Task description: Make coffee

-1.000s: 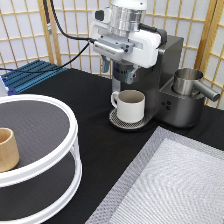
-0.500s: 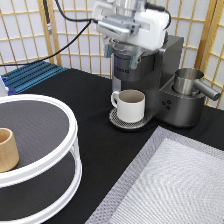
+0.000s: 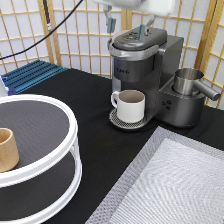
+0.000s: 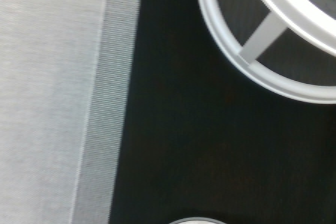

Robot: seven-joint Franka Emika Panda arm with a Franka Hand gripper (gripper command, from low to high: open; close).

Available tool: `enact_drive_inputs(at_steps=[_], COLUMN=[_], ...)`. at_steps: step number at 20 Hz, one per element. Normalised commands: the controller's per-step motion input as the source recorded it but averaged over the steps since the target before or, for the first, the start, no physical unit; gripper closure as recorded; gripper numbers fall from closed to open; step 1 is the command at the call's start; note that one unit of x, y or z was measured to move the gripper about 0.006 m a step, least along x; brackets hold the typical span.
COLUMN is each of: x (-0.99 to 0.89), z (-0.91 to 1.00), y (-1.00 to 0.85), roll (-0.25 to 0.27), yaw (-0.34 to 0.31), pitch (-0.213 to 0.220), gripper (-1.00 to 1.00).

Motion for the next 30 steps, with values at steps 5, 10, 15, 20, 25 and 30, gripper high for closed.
enact_drive_inputs(at_steps=[5,10,15,20,25,30], x=[-0.05,0.0,0.0,-0.14,-0.22,-0.42], z=[0.08,0.05,0.01,-0.26,-0.51,-0.08], y=[0.0,0.0,0.0,0.0,0.0,0.06], roll=[-0.069,-0.067,-0.05,-0.016,0.024,-0.01], yaw=[0.363,0.375,0.375,0.373,0.352,0.315], pitch=[-0.168,-0.159,-0.124,-0.019,0.011,0.001], gripper=[-1.0,-1.0,-1.0,-1.0,-1.0,-1.0])
